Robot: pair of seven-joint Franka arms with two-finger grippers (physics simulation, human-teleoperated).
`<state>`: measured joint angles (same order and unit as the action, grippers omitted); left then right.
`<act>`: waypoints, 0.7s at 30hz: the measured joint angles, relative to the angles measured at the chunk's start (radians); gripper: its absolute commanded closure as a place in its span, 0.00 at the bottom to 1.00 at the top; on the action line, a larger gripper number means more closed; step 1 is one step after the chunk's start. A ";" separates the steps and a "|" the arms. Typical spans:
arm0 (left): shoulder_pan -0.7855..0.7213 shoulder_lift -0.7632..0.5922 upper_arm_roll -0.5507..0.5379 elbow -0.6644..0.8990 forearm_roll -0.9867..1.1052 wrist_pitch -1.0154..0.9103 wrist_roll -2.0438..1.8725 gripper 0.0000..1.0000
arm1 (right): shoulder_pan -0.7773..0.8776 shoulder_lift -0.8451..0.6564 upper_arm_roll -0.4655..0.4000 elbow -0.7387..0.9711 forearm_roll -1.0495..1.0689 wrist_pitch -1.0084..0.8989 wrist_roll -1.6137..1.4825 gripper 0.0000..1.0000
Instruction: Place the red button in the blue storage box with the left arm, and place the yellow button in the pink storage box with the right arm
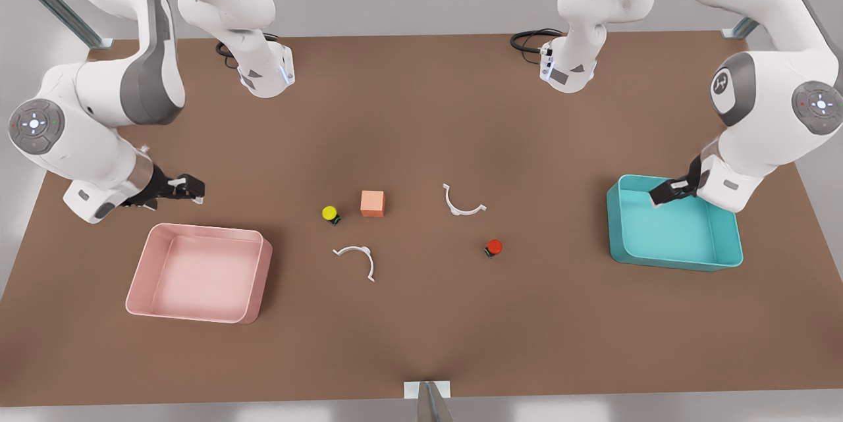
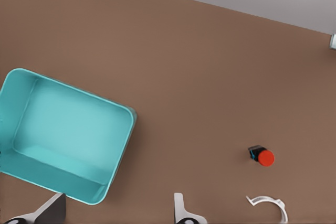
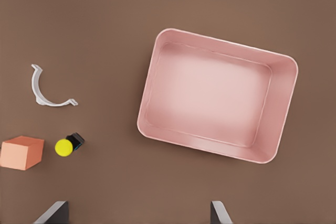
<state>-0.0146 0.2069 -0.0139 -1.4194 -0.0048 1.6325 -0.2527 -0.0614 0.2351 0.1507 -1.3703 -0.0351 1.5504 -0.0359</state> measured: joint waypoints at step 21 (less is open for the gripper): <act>-0.414 0.479 -0.014 -0.070 -0.010 0.569 -0.218 0.00 | 0.133 0.363 0.240 -0.366 -0.169 0.555 0.333 0.00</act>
<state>-0.4283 0.6855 -0.0279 -1.4890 -0.0145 2.2019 -0.4707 0.0712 0.5980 0.3906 -1.7368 -0.2038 2.1058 0.2969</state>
